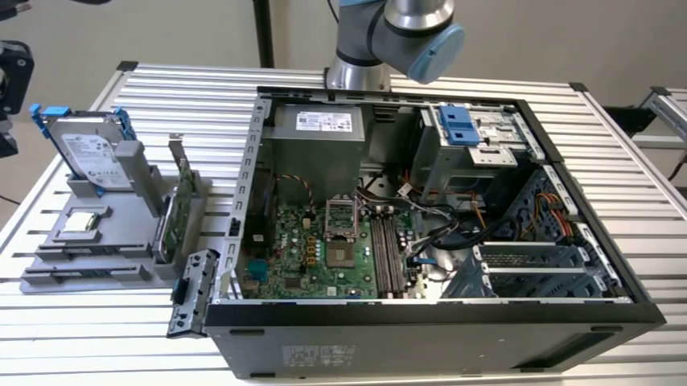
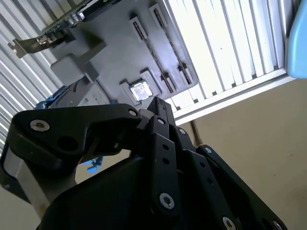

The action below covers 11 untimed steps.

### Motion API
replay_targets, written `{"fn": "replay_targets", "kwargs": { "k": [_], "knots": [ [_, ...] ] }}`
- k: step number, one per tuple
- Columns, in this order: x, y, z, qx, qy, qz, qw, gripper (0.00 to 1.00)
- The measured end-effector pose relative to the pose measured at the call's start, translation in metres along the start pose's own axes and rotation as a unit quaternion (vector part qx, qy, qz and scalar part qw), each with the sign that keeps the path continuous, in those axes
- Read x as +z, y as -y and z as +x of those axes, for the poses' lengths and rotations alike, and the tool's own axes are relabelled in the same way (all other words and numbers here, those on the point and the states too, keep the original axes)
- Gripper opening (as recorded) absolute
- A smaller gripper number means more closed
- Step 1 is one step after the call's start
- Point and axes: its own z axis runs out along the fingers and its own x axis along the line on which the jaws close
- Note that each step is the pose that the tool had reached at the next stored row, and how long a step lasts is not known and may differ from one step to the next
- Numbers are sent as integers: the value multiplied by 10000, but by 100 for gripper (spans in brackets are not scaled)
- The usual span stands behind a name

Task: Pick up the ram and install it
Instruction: 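Insert the ram into the slot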

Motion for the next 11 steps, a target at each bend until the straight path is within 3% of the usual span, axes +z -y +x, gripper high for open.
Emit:
{"fn": "replay_targets", "kwargs": {
  "k": [11],
  "knots": [
    [0,0,0,-460,-22,-9,9989,0]
  ]
}}
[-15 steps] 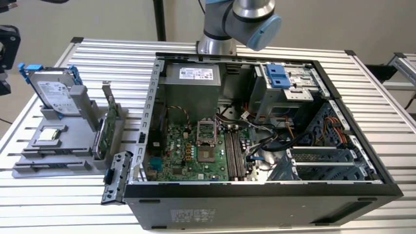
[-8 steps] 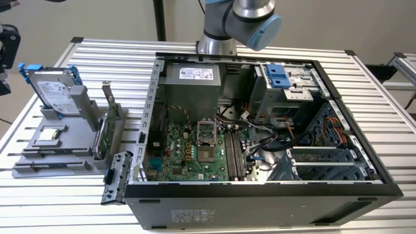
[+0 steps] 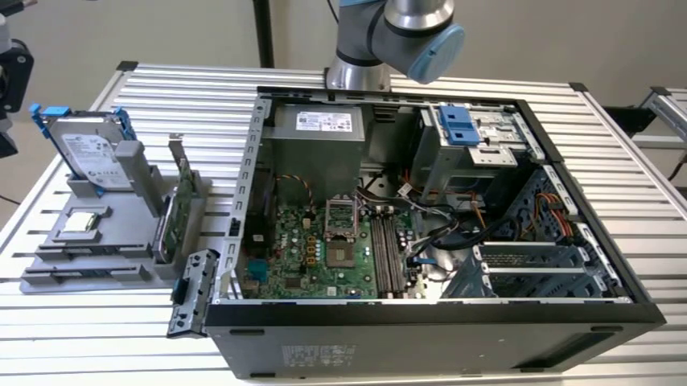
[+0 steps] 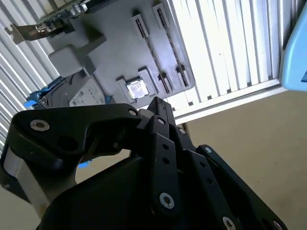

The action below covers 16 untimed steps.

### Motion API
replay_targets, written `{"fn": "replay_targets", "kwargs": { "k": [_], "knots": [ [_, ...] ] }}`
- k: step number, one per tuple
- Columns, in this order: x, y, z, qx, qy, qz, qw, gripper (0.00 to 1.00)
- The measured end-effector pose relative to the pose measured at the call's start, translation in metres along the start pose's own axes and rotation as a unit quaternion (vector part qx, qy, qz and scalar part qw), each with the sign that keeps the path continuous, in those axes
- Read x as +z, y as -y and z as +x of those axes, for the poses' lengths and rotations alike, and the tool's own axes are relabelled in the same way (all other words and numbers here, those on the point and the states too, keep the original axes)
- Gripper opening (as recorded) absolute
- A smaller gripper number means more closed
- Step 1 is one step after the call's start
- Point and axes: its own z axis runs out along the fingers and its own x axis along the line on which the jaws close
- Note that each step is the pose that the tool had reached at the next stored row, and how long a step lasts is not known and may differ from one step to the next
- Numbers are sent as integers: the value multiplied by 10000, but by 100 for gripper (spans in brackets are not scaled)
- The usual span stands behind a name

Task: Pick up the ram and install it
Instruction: 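Insert the ram into the slot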

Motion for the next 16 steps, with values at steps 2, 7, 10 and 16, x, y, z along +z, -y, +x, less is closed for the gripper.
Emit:
{"fn": "replay_targets", "kwargs": {
  "k": [2,7,10,16],
  "knots": [
    [0,0,0,-97,-5,-2,10000,0],
    [0,0,0,-333,-17,-7,9994,0],
    [0,0,0,-480,-23,-9,9988,0],
    [0,0,0,-836,-41,-16,9965,0]
  ]
}}
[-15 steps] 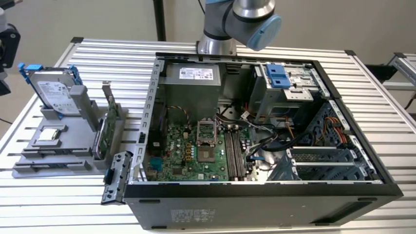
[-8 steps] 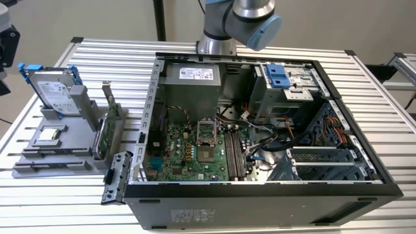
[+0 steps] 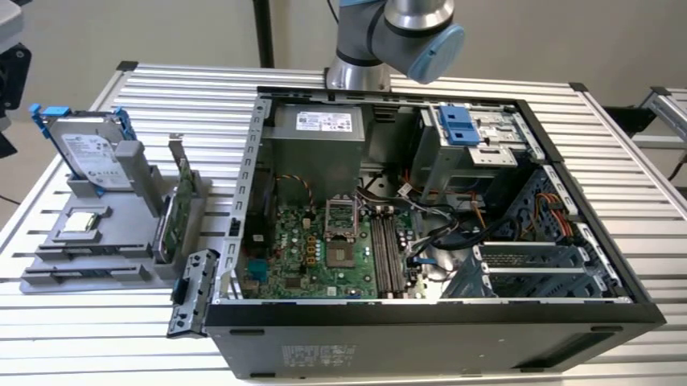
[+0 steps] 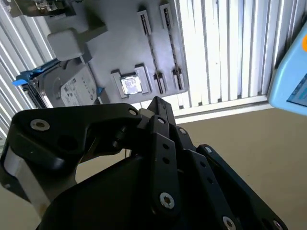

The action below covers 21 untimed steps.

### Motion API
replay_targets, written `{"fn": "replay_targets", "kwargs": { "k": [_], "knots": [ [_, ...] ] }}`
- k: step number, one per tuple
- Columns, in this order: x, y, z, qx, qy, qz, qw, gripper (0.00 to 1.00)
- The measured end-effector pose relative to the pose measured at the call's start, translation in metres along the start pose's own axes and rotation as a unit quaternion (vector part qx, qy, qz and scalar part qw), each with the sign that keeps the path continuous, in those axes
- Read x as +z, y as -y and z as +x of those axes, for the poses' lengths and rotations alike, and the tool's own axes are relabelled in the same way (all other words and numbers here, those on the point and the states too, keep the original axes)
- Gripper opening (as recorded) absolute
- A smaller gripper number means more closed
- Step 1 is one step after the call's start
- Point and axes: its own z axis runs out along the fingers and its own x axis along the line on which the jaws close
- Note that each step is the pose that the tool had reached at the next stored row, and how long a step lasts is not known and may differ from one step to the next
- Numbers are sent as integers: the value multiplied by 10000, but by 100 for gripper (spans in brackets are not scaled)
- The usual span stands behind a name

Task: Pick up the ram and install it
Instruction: 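Insert the ram into the slot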

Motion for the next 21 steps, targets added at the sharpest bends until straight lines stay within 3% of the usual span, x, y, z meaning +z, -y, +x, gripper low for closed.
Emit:
{"fn": "replay_targets", "kwargs": {
  "k": [6,11,16,21],
  "knots": [
    [0,0,0,-321,-15,-6,9995,0],
    [0,0,0,-586,-28,-12,9983,0],
    [0,0,0,-849,-41,-17,9964,0],
    [0,0,0,-1122,-55,-22,9937,0]
  ]
}}
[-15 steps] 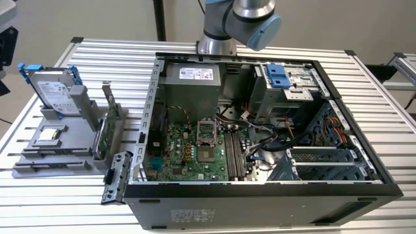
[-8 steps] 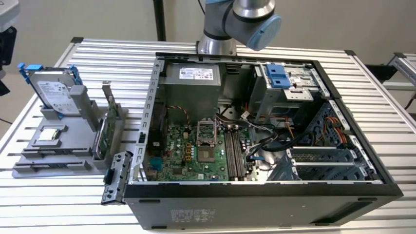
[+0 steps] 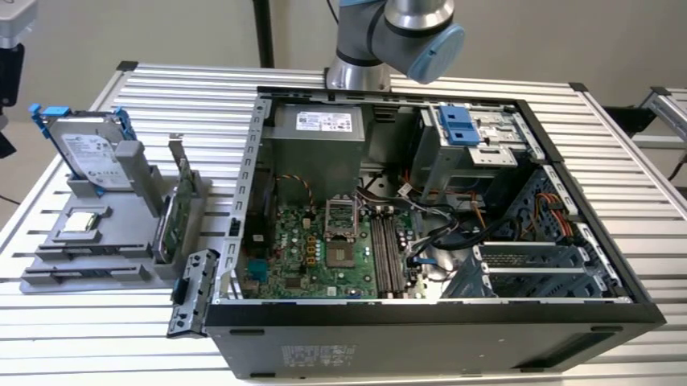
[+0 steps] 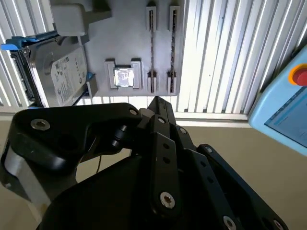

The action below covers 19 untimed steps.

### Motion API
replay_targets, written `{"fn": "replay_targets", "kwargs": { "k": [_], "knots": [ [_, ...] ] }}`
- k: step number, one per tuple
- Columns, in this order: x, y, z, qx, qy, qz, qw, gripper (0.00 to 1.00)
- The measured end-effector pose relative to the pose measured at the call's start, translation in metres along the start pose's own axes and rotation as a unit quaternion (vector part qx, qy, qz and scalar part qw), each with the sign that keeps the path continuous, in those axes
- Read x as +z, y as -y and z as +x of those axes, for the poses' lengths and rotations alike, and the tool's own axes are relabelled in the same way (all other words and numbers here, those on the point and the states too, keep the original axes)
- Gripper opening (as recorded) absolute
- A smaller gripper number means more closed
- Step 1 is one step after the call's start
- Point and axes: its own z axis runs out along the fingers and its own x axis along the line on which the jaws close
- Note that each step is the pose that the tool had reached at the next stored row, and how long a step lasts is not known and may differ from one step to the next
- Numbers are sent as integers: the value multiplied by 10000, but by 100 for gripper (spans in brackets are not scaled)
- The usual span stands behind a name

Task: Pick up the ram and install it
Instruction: 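Insert the ram into the slot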

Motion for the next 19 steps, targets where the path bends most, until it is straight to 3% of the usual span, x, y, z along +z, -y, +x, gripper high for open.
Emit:
{"fn": "replay_targets", "kwargs": {
  "k": [5,10,19],
  "knots": [
    [0,0,0,-273,-14,-5,9996,0],
    [0,0,0,-548,-27,-11,9985,0],
    [0,-1,0,-1009,-49,-19,9949,0]
  ]
}}
